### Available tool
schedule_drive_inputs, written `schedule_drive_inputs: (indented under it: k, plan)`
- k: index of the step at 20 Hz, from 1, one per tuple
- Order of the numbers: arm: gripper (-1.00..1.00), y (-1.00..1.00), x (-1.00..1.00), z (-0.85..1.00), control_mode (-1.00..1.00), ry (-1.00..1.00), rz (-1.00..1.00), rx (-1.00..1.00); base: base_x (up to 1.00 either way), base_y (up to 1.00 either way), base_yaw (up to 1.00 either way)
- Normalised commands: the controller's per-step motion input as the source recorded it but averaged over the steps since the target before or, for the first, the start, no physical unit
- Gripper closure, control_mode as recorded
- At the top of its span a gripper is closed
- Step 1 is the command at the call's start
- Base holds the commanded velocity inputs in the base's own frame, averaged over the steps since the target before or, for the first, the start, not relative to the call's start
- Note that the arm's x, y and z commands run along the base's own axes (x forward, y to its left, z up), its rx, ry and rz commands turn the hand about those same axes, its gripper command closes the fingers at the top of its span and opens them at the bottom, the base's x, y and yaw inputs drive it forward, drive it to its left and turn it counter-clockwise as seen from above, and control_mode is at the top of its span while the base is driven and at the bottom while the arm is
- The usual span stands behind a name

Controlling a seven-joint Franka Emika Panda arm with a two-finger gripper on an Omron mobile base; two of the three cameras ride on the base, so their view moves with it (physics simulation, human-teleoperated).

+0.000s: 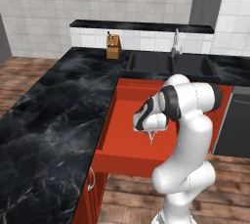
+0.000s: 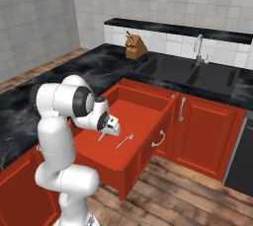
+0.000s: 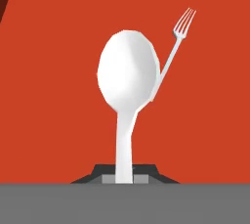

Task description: Organize the utensils by type. Pick up the wooden spoons from the counter and place them in the open cabinet. Then pick up the metallic utensils from the counter and place them in the open drawer.

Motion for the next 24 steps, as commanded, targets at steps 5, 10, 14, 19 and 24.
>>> schedule_drive_inputs:
  k: [5,10,14,19,24]
  plan:
    - [1.0,0.03,0.24,-0.35,-1.0,0.0,0.0,-0.06,0.0,0.0,0.0]
    - [1.0,0.0,0.26,-0.36,-1.0,0.0,0.0,0.0,0.0,0.0,0.0]
    - [1.0,0.0,0.35,-0.3,-1.0,0.0,0.0,0.0,0.0,0.0,0.0]
    - [1.0,0.0,0.35,-0.35,-1.0,0.0,0.0,0.0,0.0,0.0,0.0]
    - [1.0,0.0,0.37,-0.33,-1.0,0.0,0.0,0.0,0.0,0.0,0.0]
